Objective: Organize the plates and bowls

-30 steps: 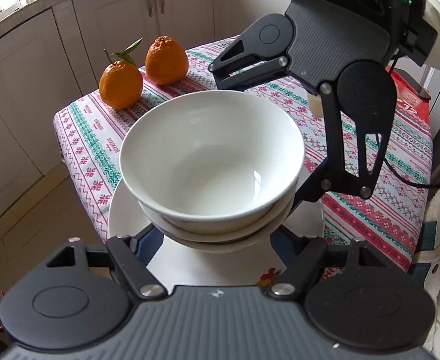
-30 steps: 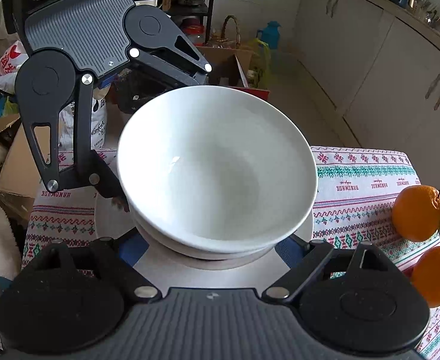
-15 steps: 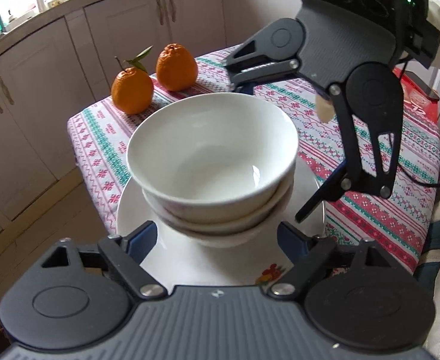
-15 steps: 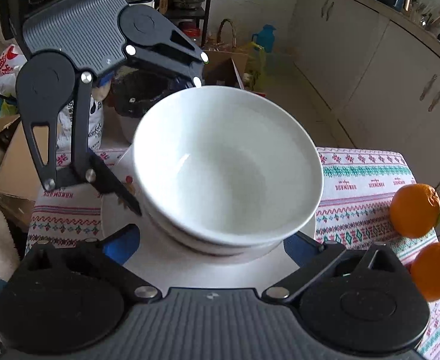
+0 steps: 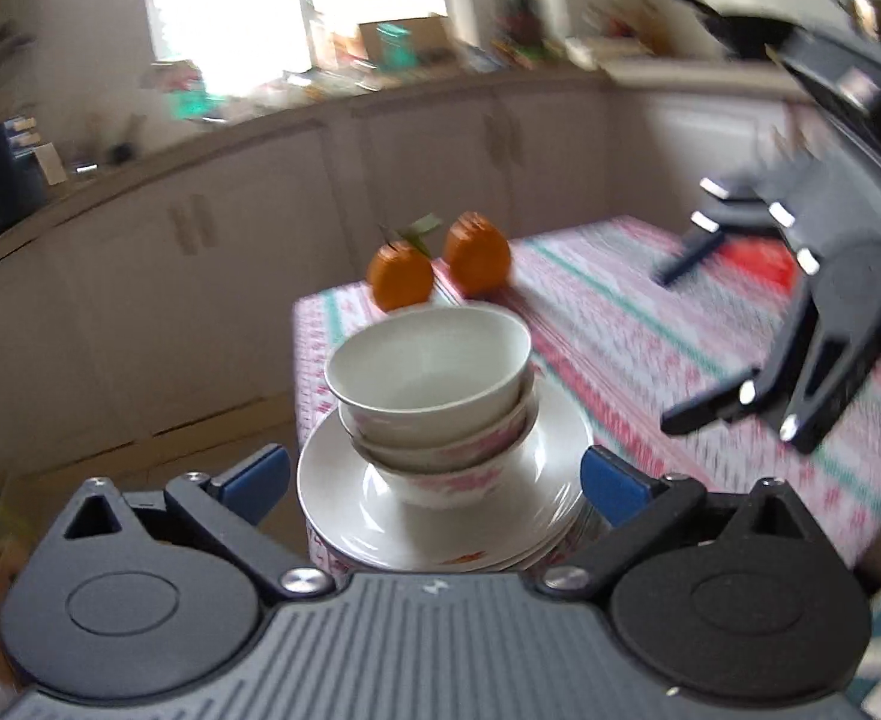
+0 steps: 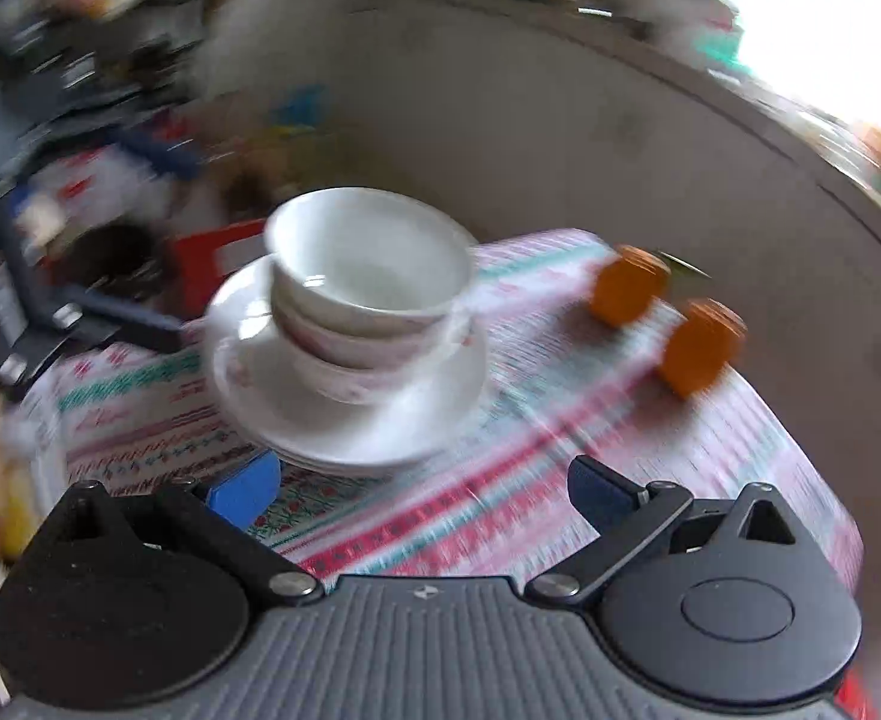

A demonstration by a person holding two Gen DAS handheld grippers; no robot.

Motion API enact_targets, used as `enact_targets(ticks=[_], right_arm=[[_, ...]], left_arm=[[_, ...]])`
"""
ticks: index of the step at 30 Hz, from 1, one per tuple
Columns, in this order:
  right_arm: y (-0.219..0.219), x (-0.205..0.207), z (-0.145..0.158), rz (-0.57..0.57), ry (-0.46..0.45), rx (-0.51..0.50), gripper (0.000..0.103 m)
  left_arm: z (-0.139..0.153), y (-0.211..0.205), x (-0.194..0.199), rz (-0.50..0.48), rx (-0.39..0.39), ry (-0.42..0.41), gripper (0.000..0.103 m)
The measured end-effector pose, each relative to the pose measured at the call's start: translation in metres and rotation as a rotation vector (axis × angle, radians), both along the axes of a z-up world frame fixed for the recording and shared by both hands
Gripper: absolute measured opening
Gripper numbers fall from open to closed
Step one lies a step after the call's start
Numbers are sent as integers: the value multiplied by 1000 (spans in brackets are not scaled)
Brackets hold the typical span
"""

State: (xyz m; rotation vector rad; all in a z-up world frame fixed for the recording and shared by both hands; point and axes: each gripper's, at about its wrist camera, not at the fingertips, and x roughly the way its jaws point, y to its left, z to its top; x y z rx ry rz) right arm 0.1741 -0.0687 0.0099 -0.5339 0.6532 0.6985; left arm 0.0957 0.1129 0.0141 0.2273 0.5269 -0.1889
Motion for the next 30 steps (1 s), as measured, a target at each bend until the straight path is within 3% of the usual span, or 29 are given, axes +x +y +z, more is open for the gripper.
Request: enact_targets(ticks=[3,5,8,10,20,30], right_arm=[[-11,-21,5,-241,-38,37,103],[-20,-35,6,-368,-39,80,103],[-33,-57,9,-474,-25,177,103],[-36,-74,12,-523,-34,206,103],[-40,-112,18,-602,-133,205,103],[-41,-115,16,-623,-144,209,103]], left_arm=[[1,-17,-11,170,-26,5,102],[2,-22,-19,258,-89,18,102],[4,-26,-29,308,-194,70,102],[5,-31,-39,325,-215,66,102],[20,-44,-66,348,-200,-13,102],[20,-51,-68,373,-165,-27,102]])
